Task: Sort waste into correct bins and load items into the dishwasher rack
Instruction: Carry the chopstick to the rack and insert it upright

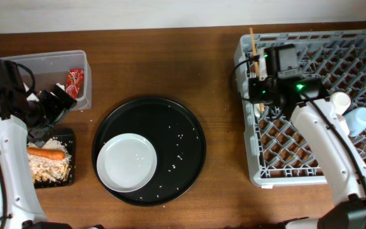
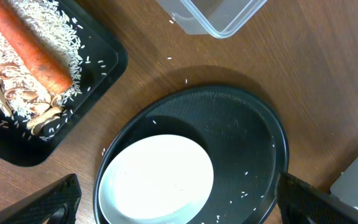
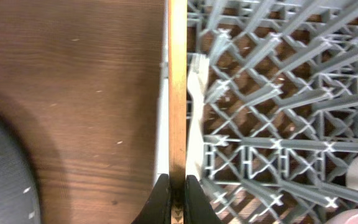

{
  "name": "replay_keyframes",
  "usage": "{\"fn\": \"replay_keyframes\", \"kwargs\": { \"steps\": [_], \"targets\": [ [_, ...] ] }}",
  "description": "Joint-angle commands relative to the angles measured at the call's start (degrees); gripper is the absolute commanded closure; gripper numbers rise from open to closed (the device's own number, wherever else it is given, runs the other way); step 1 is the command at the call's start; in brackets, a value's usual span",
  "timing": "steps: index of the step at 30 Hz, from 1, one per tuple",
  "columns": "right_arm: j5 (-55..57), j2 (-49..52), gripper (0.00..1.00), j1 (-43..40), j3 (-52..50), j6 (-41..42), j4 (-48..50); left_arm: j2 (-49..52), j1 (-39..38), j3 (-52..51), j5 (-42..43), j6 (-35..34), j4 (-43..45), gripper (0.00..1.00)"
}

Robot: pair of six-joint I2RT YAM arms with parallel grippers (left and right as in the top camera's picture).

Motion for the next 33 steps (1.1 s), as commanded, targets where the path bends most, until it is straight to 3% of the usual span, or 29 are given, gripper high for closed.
{"fn": "replay_keyframes", "kwargs": {
  "steps": [1, 7, 13, 15, 16, 17, 19, 23, 28, 29, 30, 33],
  "targets": [
    [-0.2, 4.1, 0.96, -5.1, 0.8, -2.1, 1.2, -0.2, 0.3, 0.0, 0.4, 0.1, 0.0, 0.01],
    [-8.5, 12.5, 0.96, -7.1, 0.8, -4.6, 3.8, -0.2, 0.3, 0.0, 0.4, 0.1, 0.0, 0.01],
    [-10.3, 12.8, 0.95, -7.1, 0.8, -4.6, 4.9, -0.2, 0.3, 0.0, 0.4, 0.1, 0.0, 0.01],
    [-10.3, 12.8, 0.72, -7.1, 0.8, -4.6, 4.8, -0.2, 0.3, 0.0, 0.4, 0.1, 0.0, 0.01],
    [-10.5, 12.8, 0.52, -7.1, 0.8, -4.3, 4.4, -0.2, 0.3, 0.0, 0.4, 0.1, 0.0, 0.01],
    [-10.5, 12.8, 0.4, -7.1, 0.8, -3.1, 4.2, -0.2, 0.3, 0.0, 0.4, 0.1, 0.0, 0.01],
    [-10.8, 12.4, 0.25, -7.1, 0.9, -0.7, 3.5, -0.2, 0.3, 0.0, 0.4, 0.1, 0.0, 0.01],
    [-15.7, 6.4, 0.23, -7.1, 1.3, 1.7, 0.6, -0.2, 0.3, 0.0, 0.4, 0.1, 0.0, 0.01],
    [-20.6, -10.8, 0.23, -7.1, 1.3, 4.7, -7.8, -0.2, 0.3, 0.0, 0.4, 0.1, 0.0, 0.01],
    [-20.3, -13.6, 0.16, -7.1, 1.3, 4.7, -9.4, -0.2, 0.3, 0.0, 0.4, 0.1, 0.0, 0.01],
    [-17.3, -16.9, 0.01, -7.1, 1.3, 4.7, -11.5, -0.2, 0.3, 0.0, 0.4, 0.1, 0.0, 0.01],
    [-6.6, -20.0, 0.01, -7.2, 1.3, 4.7, -14.2, -0.2, 0.3, 0.0, 0.4, 0.1, 0.0, 0.01]
  ]
}}
